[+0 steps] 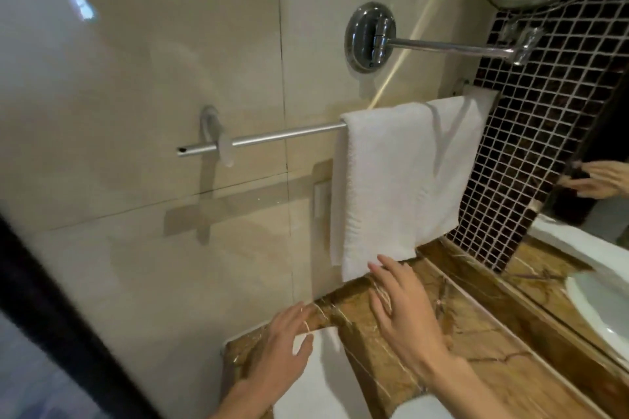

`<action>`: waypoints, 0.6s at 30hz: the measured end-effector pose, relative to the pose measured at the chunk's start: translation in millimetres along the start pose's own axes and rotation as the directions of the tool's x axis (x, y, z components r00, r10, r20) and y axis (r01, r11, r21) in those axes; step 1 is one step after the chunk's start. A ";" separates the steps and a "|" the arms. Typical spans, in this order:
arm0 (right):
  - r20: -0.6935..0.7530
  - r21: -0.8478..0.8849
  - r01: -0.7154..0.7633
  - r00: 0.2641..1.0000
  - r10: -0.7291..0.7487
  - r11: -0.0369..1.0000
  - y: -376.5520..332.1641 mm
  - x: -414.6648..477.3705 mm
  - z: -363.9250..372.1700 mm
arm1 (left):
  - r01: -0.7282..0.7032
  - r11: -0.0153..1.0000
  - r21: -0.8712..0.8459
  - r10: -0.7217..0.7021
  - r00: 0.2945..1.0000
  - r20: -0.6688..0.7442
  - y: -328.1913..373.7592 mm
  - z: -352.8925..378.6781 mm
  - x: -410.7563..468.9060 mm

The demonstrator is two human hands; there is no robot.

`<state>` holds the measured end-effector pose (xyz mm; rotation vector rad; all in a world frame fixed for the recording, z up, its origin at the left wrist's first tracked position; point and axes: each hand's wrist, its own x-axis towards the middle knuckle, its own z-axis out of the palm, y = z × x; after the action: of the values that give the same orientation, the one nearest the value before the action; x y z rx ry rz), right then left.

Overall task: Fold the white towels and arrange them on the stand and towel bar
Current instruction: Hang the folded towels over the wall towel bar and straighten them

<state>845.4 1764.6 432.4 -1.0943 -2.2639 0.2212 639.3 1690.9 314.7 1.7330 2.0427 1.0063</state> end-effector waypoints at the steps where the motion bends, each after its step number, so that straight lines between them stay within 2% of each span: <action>1: 0.052 -0.003 -0.030 0.998 0.030 1.000 -2.5 -18.1 8.0 | -0.039 0.997 0.062 0.037 0.999 0.040 -3.8 -5.8 -12.5; 3: 0.144 -0.030 -0.062 0.987 0.065 0.998 -9.4 -52.6 21.4 | -0.079 0.982 0.170 0.062 0.993 0.101 -8.0 -16.0 -38.9; 6: 0.200 -0.044 -0.026 0.979 0.034 0.999 -19.0 -97.3 35.1 | -0.121 0.963 0.241 0.109 0.992 0.060 -10.1 -23.5 -75.2; 10: 0.305 -0.125 -0.013 0.951 0.051 0.992 -29.8 -144.4 36.3 | -0.042 0.971 0.237 -0.001 0.984 0.180 -17.0 -26.9 -120.9; 18: 0.373 -0.240 -0.067 0.915 0.155 0.969 -49.2 -232.1 19.8 | -0.096 0.959 0.268 0.040 0.978 0.207 -3.9 -25.9 -205.1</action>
<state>911.6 1559.4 331.3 -1.4027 -2.6302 0.2553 670.1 1488.5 285.6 1.9640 2.0831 0.5551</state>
